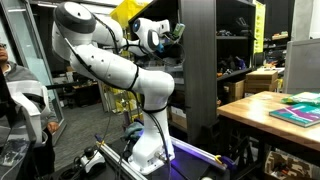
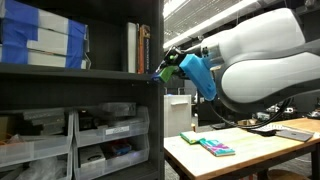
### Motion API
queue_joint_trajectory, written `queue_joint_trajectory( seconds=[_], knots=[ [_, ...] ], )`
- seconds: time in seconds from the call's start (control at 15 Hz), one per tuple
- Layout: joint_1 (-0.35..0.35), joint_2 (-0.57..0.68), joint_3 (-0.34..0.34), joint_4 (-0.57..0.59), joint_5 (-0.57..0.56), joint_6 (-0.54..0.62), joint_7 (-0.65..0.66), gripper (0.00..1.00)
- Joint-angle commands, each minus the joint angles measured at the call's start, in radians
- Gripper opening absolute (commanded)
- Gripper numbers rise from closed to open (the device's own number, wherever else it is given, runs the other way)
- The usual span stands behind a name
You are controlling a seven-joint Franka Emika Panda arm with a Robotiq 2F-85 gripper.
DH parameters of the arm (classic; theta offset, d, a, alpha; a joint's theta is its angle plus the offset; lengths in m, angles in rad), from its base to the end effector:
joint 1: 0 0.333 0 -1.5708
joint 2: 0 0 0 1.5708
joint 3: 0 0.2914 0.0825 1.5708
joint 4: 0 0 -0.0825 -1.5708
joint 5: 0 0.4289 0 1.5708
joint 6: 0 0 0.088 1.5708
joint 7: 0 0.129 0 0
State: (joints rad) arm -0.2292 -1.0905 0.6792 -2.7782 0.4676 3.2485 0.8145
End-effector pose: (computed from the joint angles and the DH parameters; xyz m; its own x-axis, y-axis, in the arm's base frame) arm 0.3585 0.1629 0.5877 0.0726 -0.6287 0.7743 -0.0401 -0.7775 -0.6276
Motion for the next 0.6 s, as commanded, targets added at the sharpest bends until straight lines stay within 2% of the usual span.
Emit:
queue_joint_trajectory(
  seconds=[0.0, 0.27, 0.47, 0.53],
  knots=[
    [-0.063, -0.040, 0.008, 0.001, 0.021, -0.036, -0.001, 0.12],
    [-0.103, -0.038, -0.011, 0.002, -0.018, -0.056, 0.022, 0.12],
    [-0.099, -0.012, -0.024, 0.001, 0.015, -0.048, 0.002, 0.12],
    [-0.092, 0.015, -0.037, 0.003, -0.017, -0.024, 0.025, 0.12]
  ],
)
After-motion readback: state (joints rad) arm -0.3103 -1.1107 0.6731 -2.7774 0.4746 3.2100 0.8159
